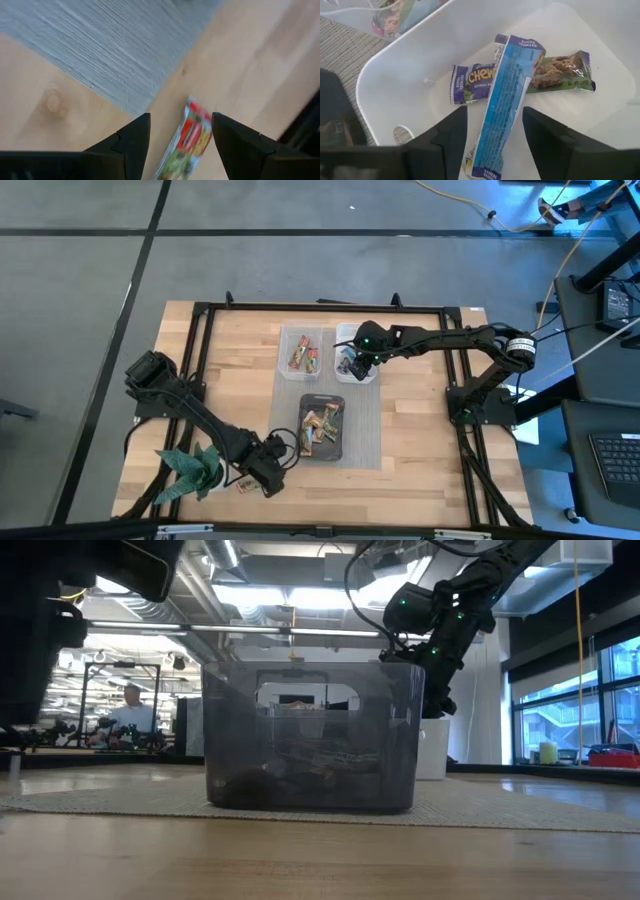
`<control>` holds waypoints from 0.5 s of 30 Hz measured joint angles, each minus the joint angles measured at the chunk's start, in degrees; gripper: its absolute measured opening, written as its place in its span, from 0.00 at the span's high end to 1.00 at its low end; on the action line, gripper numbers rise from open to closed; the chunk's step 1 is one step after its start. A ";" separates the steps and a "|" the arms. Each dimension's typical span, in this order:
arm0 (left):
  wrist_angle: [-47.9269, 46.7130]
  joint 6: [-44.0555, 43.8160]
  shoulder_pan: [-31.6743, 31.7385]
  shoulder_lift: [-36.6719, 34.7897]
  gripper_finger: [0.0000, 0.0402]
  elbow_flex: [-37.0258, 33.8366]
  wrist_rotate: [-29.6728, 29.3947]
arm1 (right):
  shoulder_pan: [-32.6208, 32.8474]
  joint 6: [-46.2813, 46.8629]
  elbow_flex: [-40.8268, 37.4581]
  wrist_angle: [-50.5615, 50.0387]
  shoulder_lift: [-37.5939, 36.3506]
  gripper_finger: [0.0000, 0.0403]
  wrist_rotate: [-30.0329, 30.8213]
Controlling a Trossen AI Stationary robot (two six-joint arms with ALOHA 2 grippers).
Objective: Pick and place Granola Bars by type
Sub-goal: Put the red granola bar into the transparent bin
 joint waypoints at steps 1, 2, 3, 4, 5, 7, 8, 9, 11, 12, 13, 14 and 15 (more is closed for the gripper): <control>0.30 -2.83 0.00 0.00 0.49 0.00 -1.52 | 0.00 0.00 0.00 0.00 0.00 0.52 0.00; 0.45 -4.86 0.00 0.00 0.49 0.00 -2.55 | 0.00 0.00 0.00 0.02 0.00 0.52 0.00; 0.43 -5.84 0.02 0.00 0.48 0.00 -3.00 | 0.00 0.00 0.00 0.02 0.00 0.52 0.00; 0.36 -5.90 0.05 0.00 0.48 0.00 -3.23 | 0.00 0.00 0.00 0.04 0.00 0.52 0.00; 0.38 -5.38 0.04 0.00 0.48 0.00 -3.40 | 0.00 0.00 0.00 0.04 0.00 0.52 0.00; 0.48 -2.29 0.22 0.00 0.49 0.00 -3.91 | 0.00 0.00 0.00 0.04 0.00 0.52 0.00; 0.53 -0.87 0.37 0.00 0.49 0.00 -4.08 | 0.00 0.00 0.00 0.04 0.00 0.52 0.00; 0.66 -0.08 0.54 -0.02 0.49 0.00 -4.41 | 0.00 0.00 0.00 0.04 0.00 0.52 0.00; 1.52 -1.74 0.93 -0.02 0.48 0.00 -3.67 | 0.00 0.00 0.00 0.07 0.00 0.52 0.00; 1.91 -2.36 1.08 -0.02 0.48 0.00 -3.05 | 0.00 0.00 0.00 0.06 0.00 0.52 0.00; 1.83 -2.61 1.23 -0.07 0.48 0.00 -1.82 | 0.00 0.00 0.00 0.04 0.00 0.52 0.00; 1.70 -2.64 1.44 -0.09 0.48 0.00 0.07 | 0.00 0.00 0.00 0.07 0.00 0.52 0.00; 1.71 -2.60 1.53 -0.09 0.49 0.00 1.52 | 0.00 0.00 0.00 0.07 0.00 0.52 0.00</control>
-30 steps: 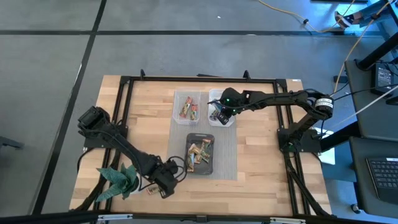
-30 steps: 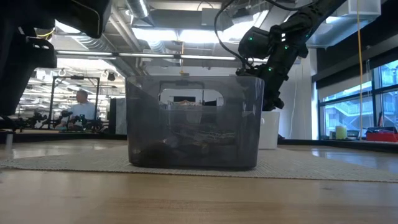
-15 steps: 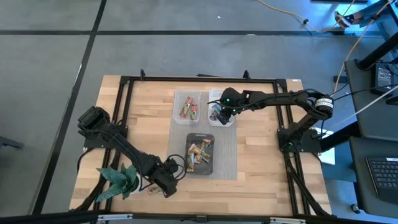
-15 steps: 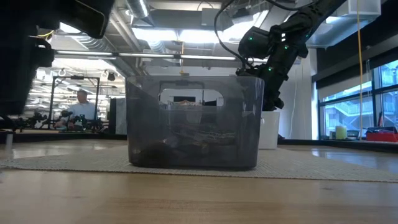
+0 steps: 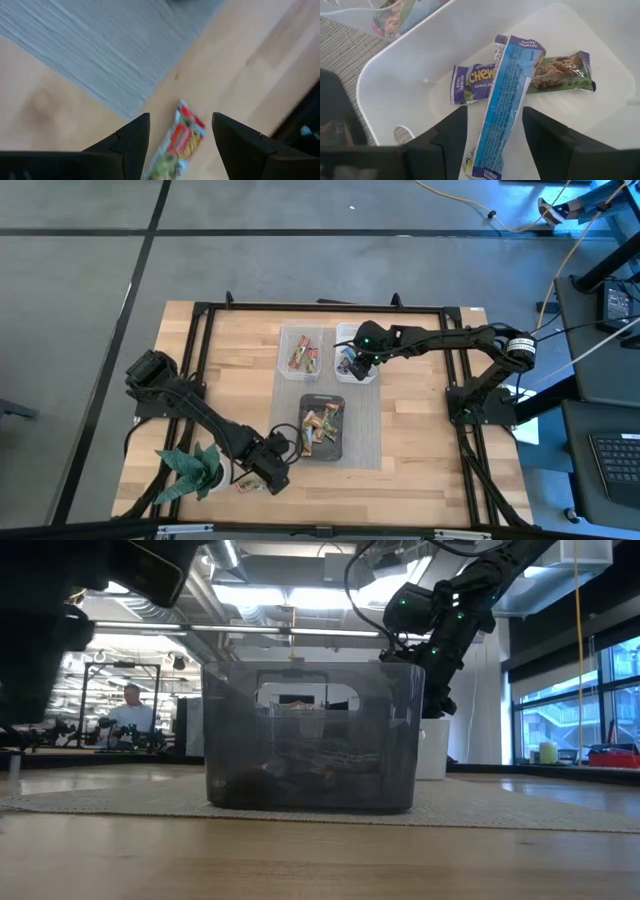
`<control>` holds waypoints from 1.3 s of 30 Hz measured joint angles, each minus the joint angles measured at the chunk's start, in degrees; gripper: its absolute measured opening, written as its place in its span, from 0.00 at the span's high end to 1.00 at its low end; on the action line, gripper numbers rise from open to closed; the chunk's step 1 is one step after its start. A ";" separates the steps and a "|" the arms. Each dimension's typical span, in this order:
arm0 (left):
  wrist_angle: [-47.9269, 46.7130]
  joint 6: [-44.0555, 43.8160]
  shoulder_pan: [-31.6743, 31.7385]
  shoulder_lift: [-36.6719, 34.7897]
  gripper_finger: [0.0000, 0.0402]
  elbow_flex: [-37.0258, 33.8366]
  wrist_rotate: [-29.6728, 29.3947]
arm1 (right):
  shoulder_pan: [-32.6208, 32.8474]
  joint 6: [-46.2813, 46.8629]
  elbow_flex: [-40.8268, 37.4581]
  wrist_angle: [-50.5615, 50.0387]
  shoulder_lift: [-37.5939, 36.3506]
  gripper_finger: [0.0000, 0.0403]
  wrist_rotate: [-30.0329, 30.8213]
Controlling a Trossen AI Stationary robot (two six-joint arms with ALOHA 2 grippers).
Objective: Pick and place Granola Bars by type
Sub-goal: Put the red granola bar into the transparent bin
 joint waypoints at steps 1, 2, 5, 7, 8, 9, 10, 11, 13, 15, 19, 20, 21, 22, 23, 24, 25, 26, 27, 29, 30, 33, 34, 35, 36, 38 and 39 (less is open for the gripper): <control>0.00 0.35 0.03 0.00 0.49 0.00 1.56 | 0.02 0.00 0.00 -0.02 0.00 0.52 0.00; -0.02 0.74 0.00 0.00 0.48 0.00 2.33 | 0.00 0.00 0.00 0.00 0.00 0.52 -0.02; 0.00 0.91 -0.27 0.00 0.46 0.00 3.78 | 0.00 0.00 0.00 0.00 0.00 0.52 0.00; -0.02 0.94 -0.58 0.00 0.42 0.00 4.17 | 0.00 0.00 0.00 0.00 0.00 0.52 0.00; -0.02 0.94 -0.81 0.00 0.39 0.00 4.09 | 0.00 0.00 0.00 0.00 0.00 0.52 0.00; -0.01 0.93 -1.04 0.00 0.37 0.00 3.84 | 0.00 0.00 0.00 0.00 0.00 0.52 0.00; 0.00 0.91 -1.30 0.00 0.35 0.00 3.40 | 0.00 0.00 0.00 0.00 0.00 0.52 0.00; 0.04 0.57 -1.62 0.00 0.33 0.00 3.01 | 0.00 0.00 0.00 0.00 0.00 0.52 0.00; 0.91 -1.33 -2.53 0.00 0.30 -0.02 2.68 | 0.01 0.00 0.00 0.00 0.00 0.52 0.00; 1.91 -2.73 -3.78 0.00 0.29 -0.02 2.50 | 0.00 0.00 0.00 0.00 0.00 0.52 0.00; 1.92 1.17 -5.89 0.00 0.29 -0.02 1.51 | 0.00 0.00 0.00 0.00 0.00 0.52 0.00; 1.90 2.90 -6.30 0.00 0.29 -0.02 1.32 | 0.01 0.00 0.00 0.01 0.00 0.52 0.00; 1.79 4.57 -6.61 0.09 0.29 -0.02 1.11 | 0.00 0.00 0.00 0.02 0.00 0.52 0.00; 1.78 5.73 -6.85 0.46 0.29 -0.02 0.85 | 0.00 0.00 0.00 0.02 0.00 0.52 0.00; 1.74 6.42 -6.95 1.02 0.30 -0.02 0.78 | 0.00 0.00 0.00 0.03 0.00 0.52 0.00; 1.58 6.97 -7.12 1.69 0.30 -0.03 0.76 | 0.01 0.00 0.00 0.02 0.00 0.52 0.00; 1.51 7.43 -7.24 2.40 0.30 -0.04 0.97 | 0.02 0.00 0.00 0.02 0.00 0.52 0.00; 1.60 7.75 -7.24 3.16 0.30 -0.04 1.22 | 0.01 0.00 0.00 0.02 0.00 0.52 0.00; 1.65 7.89 -7.20 4.03 0.30 -0.04 1.32 | 0.00 0.00 0.00 0.01 0.00 0.52 0.00; 1.36 7.87 -7.14 5.89 0.30 -0.07 1.58 | 0.00 0.00 0.00 0.02 0.00 0.52 0.00; 1.33 7.87 -7.12 6.52 0.30 -0.07 1.61 | 0.01 0.00 0.00 0.01 0.00 0.52 0.00; 1.24 7.95 -7.10 7.94 0.30 -0.03 1.55 | 0.00 0.01 0.00 0.02 0.00 0.52 0.00; 1.25 8.00 -7.04 8.08 0.30 0.02 1.55 | 0.00 0.02 0.00 0.00 0.00 0.52 0.00; 1.09 7.98 -6.92 8.29 0.30 0.14 1.58 | 0.02 0.00 0.00 0.00 0.00 0.52 0.00; 0.97 8.00 -6.81 8.30 0.30 0.15 1.74 | 0.00 0.02 0.00 0.00 0.00 0.52 0.00; 0.43 8.28 -6.77 8.30 0.30 0.15 1.64 | 0.02 0.02 0.00 -0.02 0.00 0.52 0.00; 0.24 8.48 -6.73 8.32 0.31 0.15 1.43 | 0.02 0.02 0.00 -0.03 0.00 0.52 0.00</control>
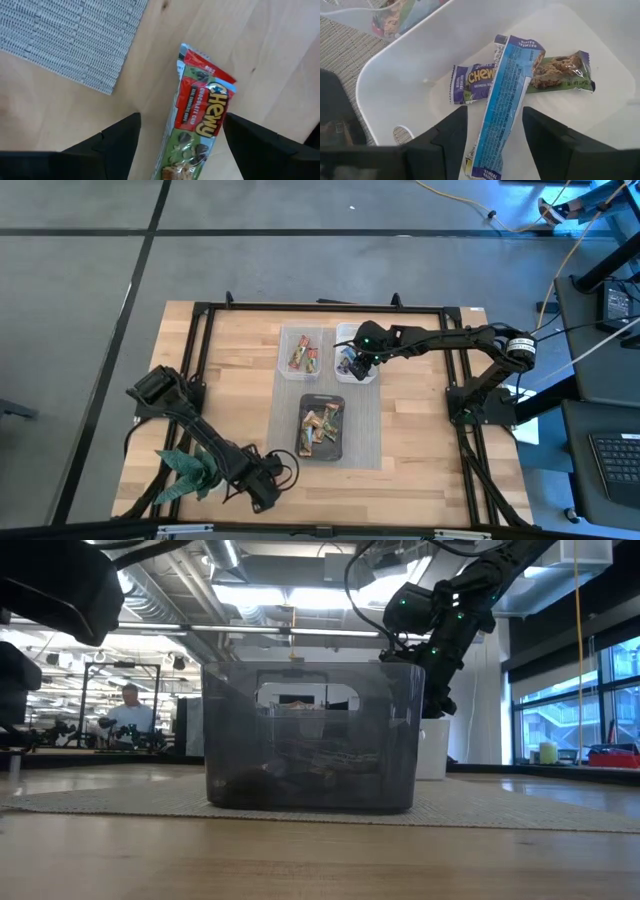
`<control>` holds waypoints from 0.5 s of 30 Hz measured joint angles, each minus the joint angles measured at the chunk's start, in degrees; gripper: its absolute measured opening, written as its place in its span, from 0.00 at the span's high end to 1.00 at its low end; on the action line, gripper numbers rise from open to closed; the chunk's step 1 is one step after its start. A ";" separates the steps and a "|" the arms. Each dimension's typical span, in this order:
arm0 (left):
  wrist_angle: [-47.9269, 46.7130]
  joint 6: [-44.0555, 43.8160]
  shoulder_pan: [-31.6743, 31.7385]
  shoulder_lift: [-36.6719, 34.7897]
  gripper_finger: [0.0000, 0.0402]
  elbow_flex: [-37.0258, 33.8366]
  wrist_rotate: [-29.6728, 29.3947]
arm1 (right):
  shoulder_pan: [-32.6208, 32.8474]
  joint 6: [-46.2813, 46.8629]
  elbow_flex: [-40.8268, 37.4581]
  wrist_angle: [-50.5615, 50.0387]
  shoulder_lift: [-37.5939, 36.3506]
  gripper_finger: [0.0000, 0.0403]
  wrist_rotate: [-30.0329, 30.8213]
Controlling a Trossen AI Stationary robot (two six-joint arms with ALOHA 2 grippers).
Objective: Pick and place Granola Bars by type
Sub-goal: Put the red granola bar into the transparent bin
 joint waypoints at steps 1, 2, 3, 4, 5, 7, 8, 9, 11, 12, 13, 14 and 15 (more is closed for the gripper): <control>-0.19 0.00 0.09 0.02 0.31 0.00 -0.05 | 0.01 0.00 0.00 0.00 0.00 0.52 0.00; -0.48 0.00 0.16 0.03 0.32 0.00 0.04 | 0.01 0.00 0.00 0.02 0.00 0.52 0.00; -0.83 0.05 0.24 0.03 0.34 0.00 0.14 | 0.01 0.00 0.00 0.00 0.00 0.52 0.00; -1.03 0.33 0.28 0.03 0.35 0.00 0.13 | 0.01 0.00 0.00 0.01 0.00 0.52 0.00; -1.18 0.81 0.28 0.05 0.37 -0.02 0.03 | 0.01 0.00 0.00 0.01 0.00 0.52 0.00; -1.43 1.93 0.28 0.08 0.41 -0.04 -0.06 | 0.01 0.00 0.00 0.01 0.00 0.52 0.00; -1.55 2.32 0.28 0.08 0.43 -0.04 -0.10 | 0.01 0.00 0.00 0.01 0.00 0.52 0.00; -1.63 2.43 0.28 0.08 0.45 -0.06 -0.12 | 0.01 0.00 0.00 0.01 0.00 0.52 0.00; -1.76 2.41 0.33 0.10 0.48 -0.09 -0.22 | 0.01 0.00 0.00 -0.01 0.00 0.52 0.00; -1.83 2.41 0.33 0.10 0.49 -0.11 -0.25 | 0.01 0.00 0.00 0.00 0.00 0.52 0.00; -1.85 2.46 0.33 0.10 0.51 -0.11 -0.27 | 0.01 0.00 0.00 -0.02 0.00 0.52 0.00; -1.84 2.50 0.33 0.10 0.52 -0.11 -0.30 | 0.01 0.00 0.00 -0.02 0.00 0.52 0.00; -1.81 2.44 0.33 0.10 0.53 -0.11 -0.32 | 0.01 0.00 0.00 -0.02 0.00 0.52 0.00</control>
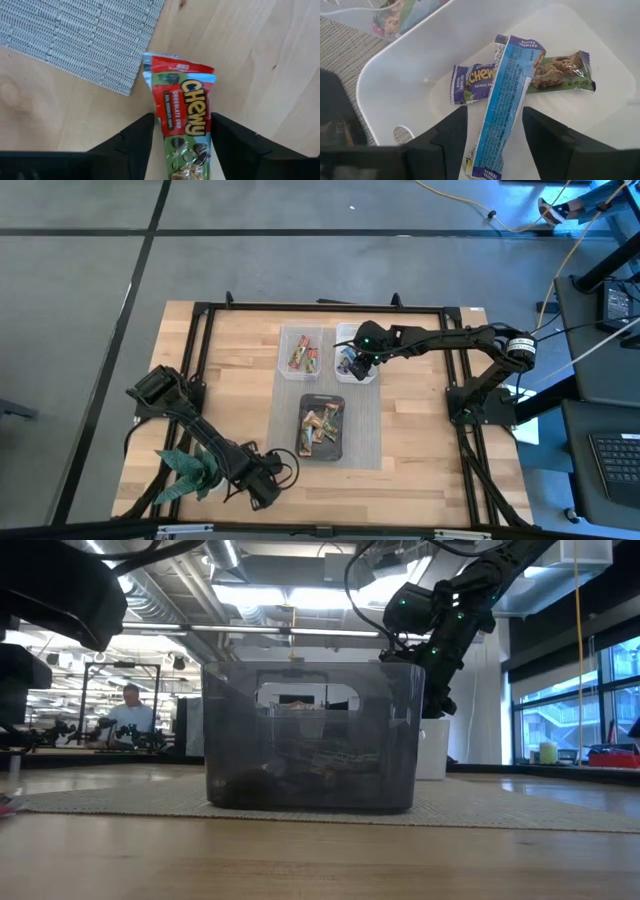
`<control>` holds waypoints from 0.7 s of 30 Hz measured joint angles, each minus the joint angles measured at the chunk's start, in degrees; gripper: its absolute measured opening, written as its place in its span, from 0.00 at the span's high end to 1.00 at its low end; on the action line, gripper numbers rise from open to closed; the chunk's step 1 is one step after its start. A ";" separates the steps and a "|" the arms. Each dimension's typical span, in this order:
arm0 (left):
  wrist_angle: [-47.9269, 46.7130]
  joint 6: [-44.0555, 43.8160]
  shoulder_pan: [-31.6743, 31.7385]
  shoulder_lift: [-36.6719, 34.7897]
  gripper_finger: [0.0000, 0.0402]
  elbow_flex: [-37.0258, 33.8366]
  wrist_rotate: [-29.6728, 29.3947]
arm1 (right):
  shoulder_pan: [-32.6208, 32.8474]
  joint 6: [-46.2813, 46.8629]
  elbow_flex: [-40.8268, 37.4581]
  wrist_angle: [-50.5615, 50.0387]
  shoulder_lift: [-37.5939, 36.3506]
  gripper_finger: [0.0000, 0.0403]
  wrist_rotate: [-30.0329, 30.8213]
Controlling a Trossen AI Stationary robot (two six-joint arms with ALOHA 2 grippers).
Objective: Pick and place Granola Bars by type
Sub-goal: Put the red granola bar into the transparent bin
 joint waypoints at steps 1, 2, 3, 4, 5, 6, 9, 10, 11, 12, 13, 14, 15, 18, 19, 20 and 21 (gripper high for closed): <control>0.00 -0.34 0.00 0.00 0.54 -0.02 -0.09 | 0.00 0.00 0.00 0.00 0.00 0.52 0.00; 0.02 -0.76 0.00 0.00 0.55 -0.04 -0.34 | 0.00 0.00 0.00 0.00 0.00 0.52 0.00; 0.02 -1.20 0.00 0.00 0.56 -0.04 -0.59 | 0.00 0.00 0.00 0.00 0.00 0.52 0.00; 0.02 -1.44 0.00 0.00 0.57 -0.04 -0.79 | 0.00 0.00 0.00 0.00 0.00 0.52 0.00; 0.01 -1.45 0.00 0.02 0.58 -0.04 -0.87 | 0.00 0.00 0.00 0.00 0.00 0.52 0.00; -0.01 -1.43 0.00 0.02 0.59 -0.04 -0.89 | 0.00 -0.02 0.00 0.02 0.00 0.52 -0.02; -0.10 -1.43 0.00 0.02 0.63 -0.06 -1.05 | 0.00 -0.09 0.00 0.00 0.00 0.52 0.00; -0.13 -1.43 0.00 0.02 0.64 -0.09 -1.06 | 0.00 -0.10 0.00 0.01 0.00 0.52 0.00; -0.15 -1.43 0.00 0.02 0.65 -0.09 -1.09 | 0.00 -0.12 0.00 0.01 0.00 0.52 0.00; -0.16 -1.43 0.00 0.02 0.66 -0.09 -1.12 | 0.00 -0.18 0.00 0.02 0.00 0.52 0.00; -0.17 -1.43 0.00 0.02 0.67 -0.09 -1.13 | 0.00 -0.20 0.00 0.02 0.00 0.52 0.00; -0.17 -1.43 0.00 0.02 0.68 -0.09 -1.07 | 0.00 -0.22 0.00 0.01 0.00 0.52 0.00; -0.20 -1.43 0.00 0.01 0.68 -0.09 -0.95 | 0.00 -0.22 0.00 0.01 0.00 0.52 0.00; -0.17 -1.43 0.07 -0.43 0.69 -0.22 -0.16 | 0.00 -0.22 0.00 0.02 0.00 0.52 0.00; 0.02 -1.45 0.07 -0.75 0.70 -0.32 0.07 | 0.00 -0.22 0.00 0.00 0.00 0.52 0.00; 0.33 -1.49 0.08 -1.19 0.70 -0.33 0.26 | 0.00 -0.22 0.00 0.02 0.00 0.52 0.00; 0.29 -1.55 0.21 -1.96 0.70 -0.31 0.09 | 0.00 -0.22 0.00 0.01 0.00 0.52 0.00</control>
